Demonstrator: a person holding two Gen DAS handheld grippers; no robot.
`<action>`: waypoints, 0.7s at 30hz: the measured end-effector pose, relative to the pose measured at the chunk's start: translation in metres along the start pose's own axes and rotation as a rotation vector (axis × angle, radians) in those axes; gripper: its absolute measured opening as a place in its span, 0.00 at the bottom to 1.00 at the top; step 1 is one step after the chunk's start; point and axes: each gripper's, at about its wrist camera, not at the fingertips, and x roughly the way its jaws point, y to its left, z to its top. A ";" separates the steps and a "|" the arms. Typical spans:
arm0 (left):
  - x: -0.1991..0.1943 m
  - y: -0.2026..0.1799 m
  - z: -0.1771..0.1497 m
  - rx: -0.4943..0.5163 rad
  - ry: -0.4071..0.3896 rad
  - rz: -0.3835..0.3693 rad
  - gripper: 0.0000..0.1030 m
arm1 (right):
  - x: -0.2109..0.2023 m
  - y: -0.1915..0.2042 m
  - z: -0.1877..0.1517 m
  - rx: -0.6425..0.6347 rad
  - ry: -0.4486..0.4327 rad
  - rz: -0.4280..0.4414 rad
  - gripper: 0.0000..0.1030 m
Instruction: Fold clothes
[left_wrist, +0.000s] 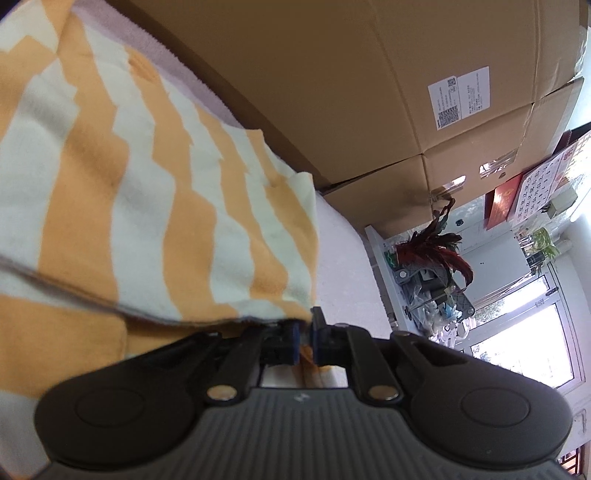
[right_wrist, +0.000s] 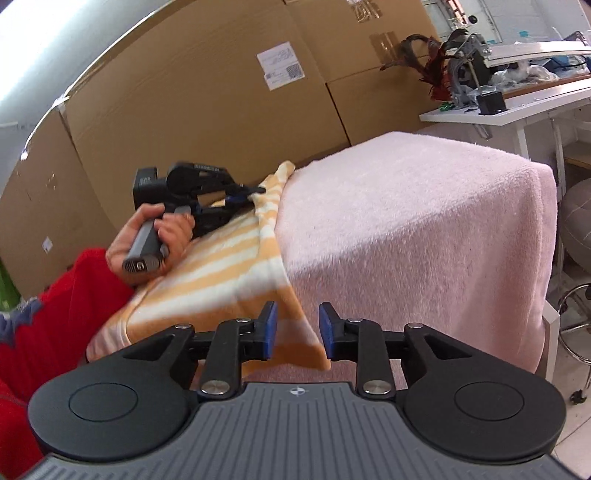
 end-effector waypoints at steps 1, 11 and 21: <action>0.000 0.000 0.000 -0.002 0.002 -0.004 0.09 | 0.004 -0.001 -0.001 -0.007 0.010 0.005 0.27; -0.001 0.002 0.000 -0.010 0.007 -0.017 0.09 | 0.037 -0.011 0.007 -0.159 0.138 0.066 0.31; -0.001 0.002 0.000 -0.002 0.006 -0.017 0.09 | 0.049 -0.013 0.005 -0.102 0.123 0.014 0.25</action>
